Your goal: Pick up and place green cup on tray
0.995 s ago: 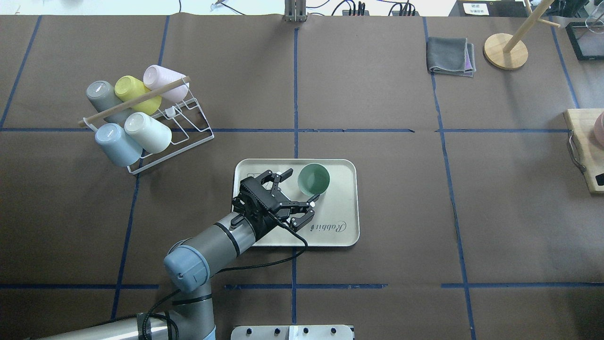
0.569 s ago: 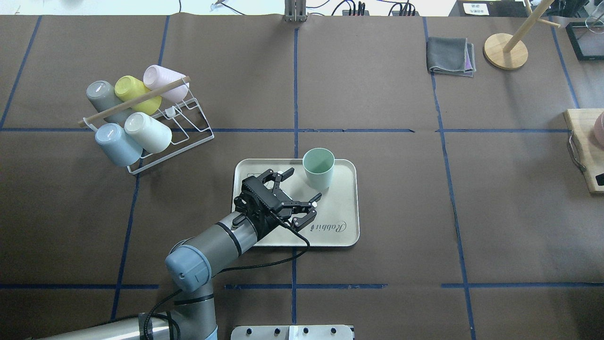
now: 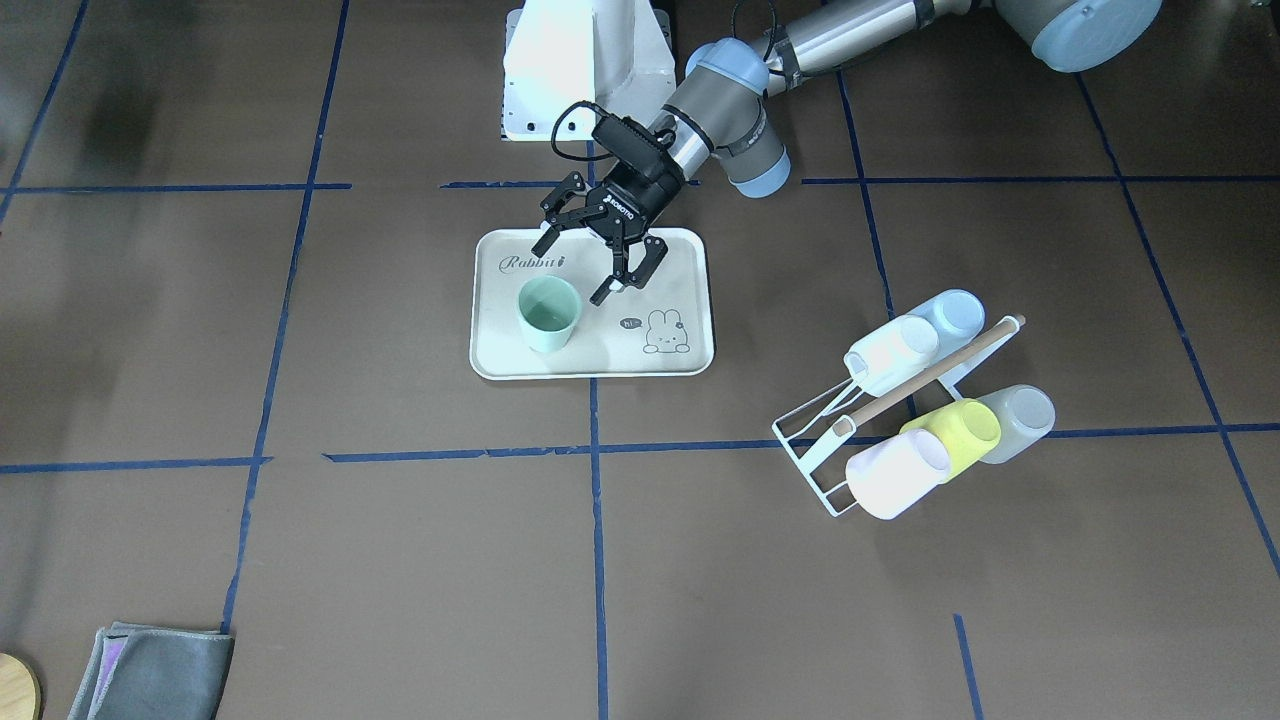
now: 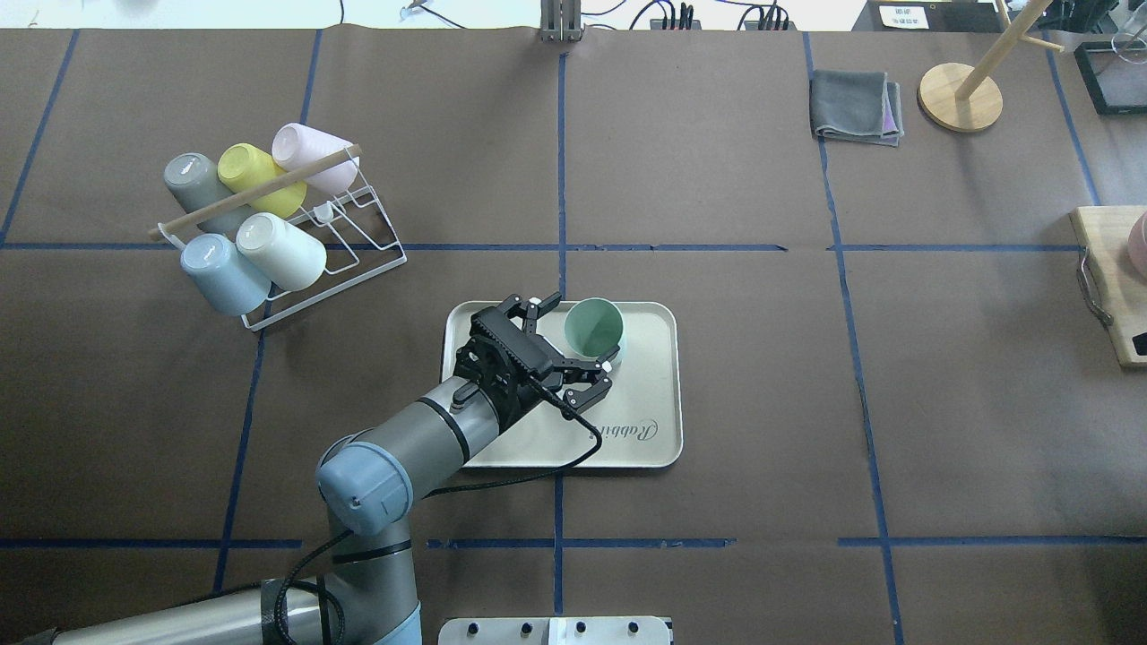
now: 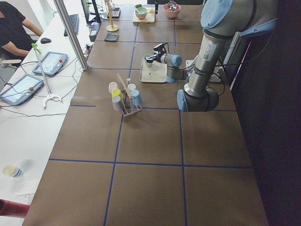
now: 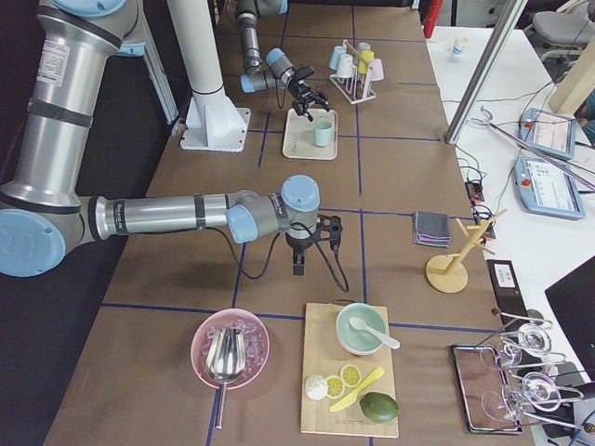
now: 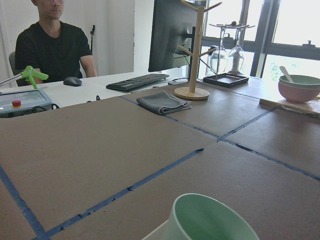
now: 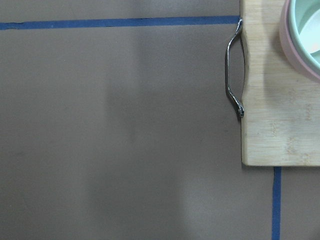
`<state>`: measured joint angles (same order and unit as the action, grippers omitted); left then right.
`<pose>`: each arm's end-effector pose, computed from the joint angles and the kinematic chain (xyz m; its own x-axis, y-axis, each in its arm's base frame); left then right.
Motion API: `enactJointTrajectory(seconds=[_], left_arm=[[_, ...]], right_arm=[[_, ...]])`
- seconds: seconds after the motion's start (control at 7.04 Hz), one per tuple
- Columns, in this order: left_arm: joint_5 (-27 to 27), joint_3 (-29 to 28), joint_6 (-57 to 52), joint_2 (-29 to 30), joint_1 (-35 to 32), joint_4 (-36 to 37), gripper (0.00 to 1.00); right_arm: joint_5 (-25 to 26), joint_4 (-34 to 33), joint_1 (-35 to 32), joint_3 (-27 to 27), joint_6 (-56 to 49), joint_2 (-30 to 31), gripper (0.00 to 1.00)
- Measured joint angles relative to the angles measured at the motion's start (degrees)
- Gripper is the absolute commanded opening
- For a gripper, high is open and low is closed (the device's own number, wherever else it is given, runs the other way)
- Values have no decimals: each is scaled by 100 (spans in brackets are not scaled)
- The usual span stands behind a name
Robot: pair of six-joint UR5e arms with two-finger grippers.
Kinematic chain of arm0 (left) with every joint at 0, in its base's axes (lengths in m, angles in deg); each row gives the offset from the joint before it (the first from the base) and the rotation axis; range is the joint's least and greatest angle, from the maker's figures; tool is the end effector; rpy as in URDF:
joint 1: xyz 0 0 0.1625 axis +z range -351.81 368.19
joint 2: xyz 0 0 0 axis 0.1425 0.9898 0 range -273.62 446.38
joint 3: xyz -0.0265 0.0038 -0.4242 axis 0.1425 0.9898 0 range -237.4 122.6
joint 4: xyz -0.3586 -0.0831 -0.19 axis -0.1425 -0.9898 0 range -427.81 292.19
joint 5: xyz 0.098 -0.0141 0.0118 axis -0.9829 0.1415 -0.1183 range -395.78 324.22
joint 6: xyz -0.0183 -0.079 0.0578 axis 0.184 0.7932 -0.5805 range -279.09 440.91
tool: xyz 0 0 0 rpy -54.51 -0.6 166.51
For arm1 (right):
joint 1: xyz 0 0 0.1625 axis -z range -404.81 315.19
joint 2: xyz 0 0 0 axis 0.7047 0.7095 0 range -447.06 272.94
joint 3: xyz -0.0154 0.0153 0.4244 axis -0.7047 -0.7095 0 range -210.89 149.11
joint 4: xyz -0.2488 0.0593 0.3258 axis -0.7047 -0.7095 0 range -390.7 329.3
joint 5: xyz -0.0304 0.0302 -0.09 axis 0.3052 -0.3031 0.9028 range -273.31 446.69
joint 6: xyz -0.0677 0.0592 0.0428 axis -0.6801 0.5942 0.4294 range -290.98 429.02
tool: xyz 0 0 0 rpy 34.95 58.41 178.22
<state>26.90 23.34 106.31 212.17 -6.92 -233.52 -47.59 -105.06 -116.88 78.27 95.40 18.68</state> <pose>0.5950 -0.3462 0.2159 0.5127 0.6929 -0.5070 0.4700 0.2677 0.8411 -0.0605 -0.3941 0.5829 0.6766 0.0079 0.7363 -0.0109 0.9999 -0.0007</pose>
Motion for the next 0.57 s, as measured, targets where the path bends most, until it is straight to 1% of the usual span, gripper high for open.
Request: enactJointTrajectory(seconds=[0.28,0.43,0.57], left_arm=[[9,975,-14,-25,-243,1659,99],[78,1292,12,-27,-450,2374,99],[352,1427,149,-40,-752,2860,99]], right_arm=[[-17,-2,-23,-3,-1,2,100],[-22,-12,-60,0,-1,1,100],[-16,-32,-97,1,-1,0,100]])
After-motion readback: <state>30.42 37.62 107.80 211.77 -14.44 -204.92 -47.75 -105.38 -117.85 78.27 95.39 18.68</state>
